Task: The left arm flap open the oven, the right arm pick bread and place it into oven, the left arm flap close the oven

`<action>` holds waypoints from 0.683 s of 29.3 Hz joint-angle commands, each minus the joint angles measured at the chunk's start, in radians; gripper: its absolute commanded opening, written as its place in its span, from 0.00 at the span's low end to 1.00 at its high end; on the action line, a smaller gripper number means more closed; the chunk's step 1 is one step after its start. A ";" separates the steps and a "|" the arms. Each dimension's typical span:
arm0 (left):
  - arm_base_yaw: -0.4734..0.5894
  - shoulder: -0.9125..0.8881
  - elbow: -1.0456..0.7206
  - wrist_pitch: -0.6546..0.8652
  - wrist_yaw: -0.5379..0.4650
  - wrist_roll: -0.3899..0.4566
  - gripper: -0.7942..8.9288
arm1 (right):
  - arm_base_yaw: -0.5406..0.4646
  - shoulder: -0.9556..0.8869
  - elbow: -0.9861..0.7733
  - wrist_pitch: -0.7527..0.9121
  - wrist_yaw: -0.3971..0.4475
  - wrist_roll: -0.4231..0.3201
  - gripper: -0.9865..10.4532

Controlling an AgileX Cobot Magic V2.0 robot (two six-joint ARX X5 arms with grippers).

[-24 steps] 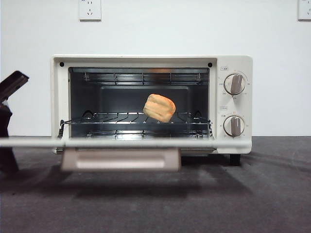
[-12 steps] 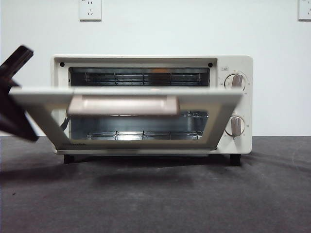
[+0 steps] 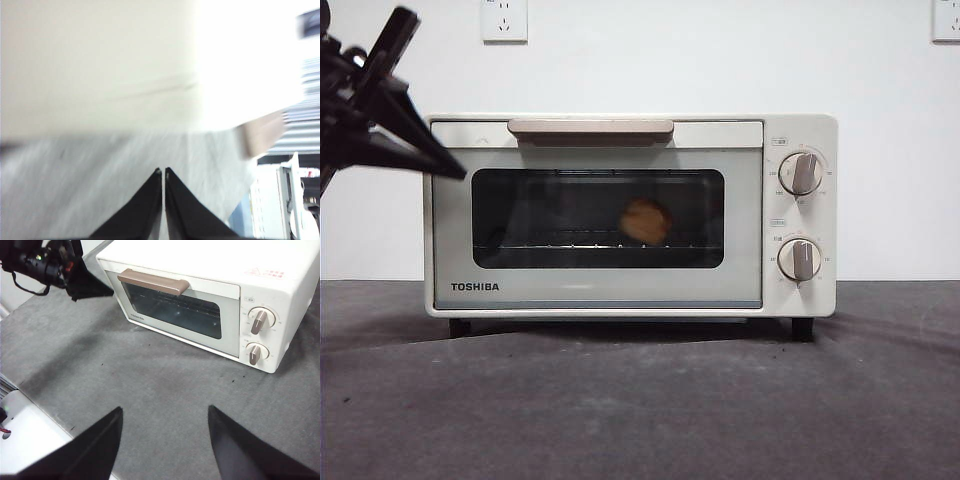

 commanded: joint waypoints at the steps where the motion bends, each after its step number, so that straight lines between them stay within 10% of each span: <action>1: 0.000 -0.003 0.023 0.032 0.004 -0.029 0.10 | 0.008 0.003 0.021 0.010 0.001 0.010 0.32; 11: -0.007 -0.185 0.023 0.003 0.005 -0.002 0.10 | 0.008 0.003 0.021 0.011 0.002 0.007 0.32; 20: -0.018 -0.467 0.023 -0.225 -0.021 0.203 0.10 | 0.008 0.003 0.021 0.013 0.055 0.001 0.20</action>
